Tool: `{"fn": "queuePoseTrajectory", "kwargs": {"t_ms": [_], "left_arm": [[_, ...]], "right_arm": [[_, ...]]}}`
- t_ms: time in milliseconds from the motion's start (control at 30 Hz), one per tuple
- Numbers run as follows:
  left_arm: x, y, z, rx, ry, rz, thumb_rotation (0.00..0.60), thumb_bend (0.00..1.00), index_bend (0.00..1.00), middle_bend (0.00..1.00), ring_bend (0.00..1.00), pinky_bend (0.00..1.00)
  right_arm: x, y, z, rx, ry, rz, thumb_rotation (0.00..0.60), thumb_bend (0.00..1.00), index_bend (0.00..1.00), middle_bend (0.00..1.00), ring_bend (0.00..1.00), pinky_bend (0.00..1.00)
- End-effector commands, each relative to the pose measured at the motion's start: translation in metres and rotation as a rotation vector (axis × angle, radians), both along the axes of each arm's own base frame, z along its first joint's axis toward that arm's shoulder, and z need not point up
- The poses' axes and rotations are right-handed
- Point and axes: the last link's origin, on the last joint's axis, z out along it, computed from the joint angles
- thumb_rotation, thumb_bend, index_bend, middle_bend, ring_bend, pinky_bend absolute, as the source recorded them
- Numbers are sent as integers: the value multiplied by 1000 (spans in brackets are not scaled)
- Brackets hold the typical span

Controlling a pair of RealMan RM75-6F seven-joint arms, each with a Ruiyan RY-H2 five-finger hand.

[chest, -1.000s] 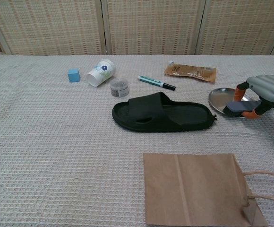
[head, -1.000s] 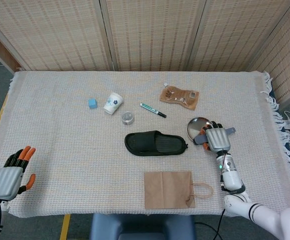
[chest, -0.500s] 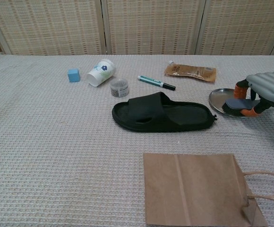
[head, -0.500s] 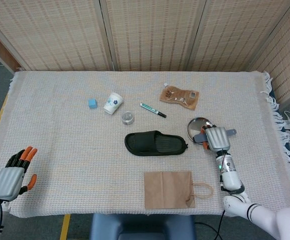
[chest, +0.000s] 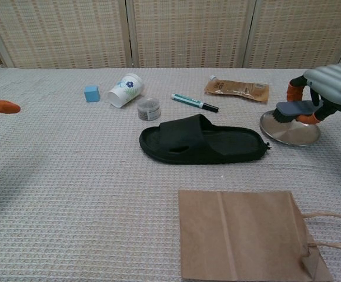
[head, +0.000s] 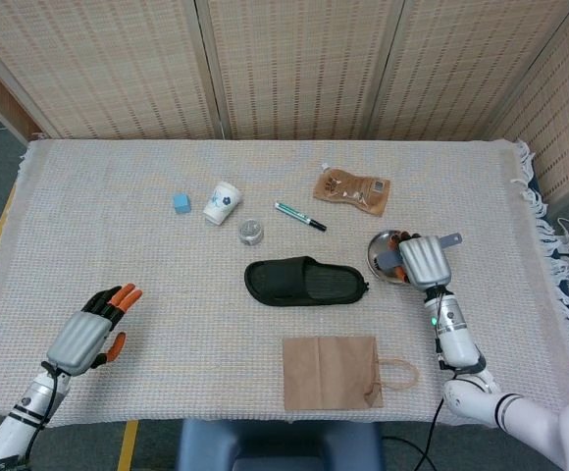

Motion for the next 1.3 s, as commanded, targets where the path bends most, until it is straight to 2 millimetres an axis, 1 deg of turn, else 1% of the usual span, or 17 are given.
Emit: {"fn": "queuePoseTrajectory", "kwargs": {"t_ms": [33,67,167,267,367,567,667,833,967,1133,1300], "left_arm": [[39,21,-28,-111,1,-84,600,606,0,0,0,100],[48,26,-36,-141,-4,-97,600,606,0,0,0,99],[61,36,-54,-189,28,-124,600,605,0,0,0,99],[72,40,-72,-197,79,-153,600,603,0,0,0,95],[83,43,-89,-211,85,-163,600,605,0,0,0,88],[103,58,-114,-223,89,-182,600,602,0,0,0,79],[109,66,-123,-224,100,-189,600,602,0,0,0,78],[116,72,-130,-218,105,-200,600,602,0,0,0,78],[123,74,-136,-229,89,-203,600,628,0,0,0,78],[127,74,-146,-253,87,-210,600,633,0,0,0,78],[135,77,-156,-270,73,-209,600,633,0,0,0,78]], "right_arm": [[2,-2,4,3,-3,-5,600,359,845,609,521,706],[2,-3,5,11,0,-5,600,359,844,609,521,707],[5,-2,5,31,3,5,600,359,838,609,521,709],[10,1,0,54,8,27,600,359,838,609,521,709],[14,1,-5,69,24,48,600,361,839,609,521,709],[19,-4,-9,75,14,52,600,360,839,609,521,709],[21,-5,-8,78,9,55,600,361,839,609,521,709],[21,-6,-7,87,8,59,600,361,839,609,521,709],[21,-5,-13,109,25,62,600,363,839,609,521,709],[22,-5,-21,134,43,70,600,380,839,609,521,709],[29,-6,-28,147,46,86,600,388,839,609,521,711]]}}
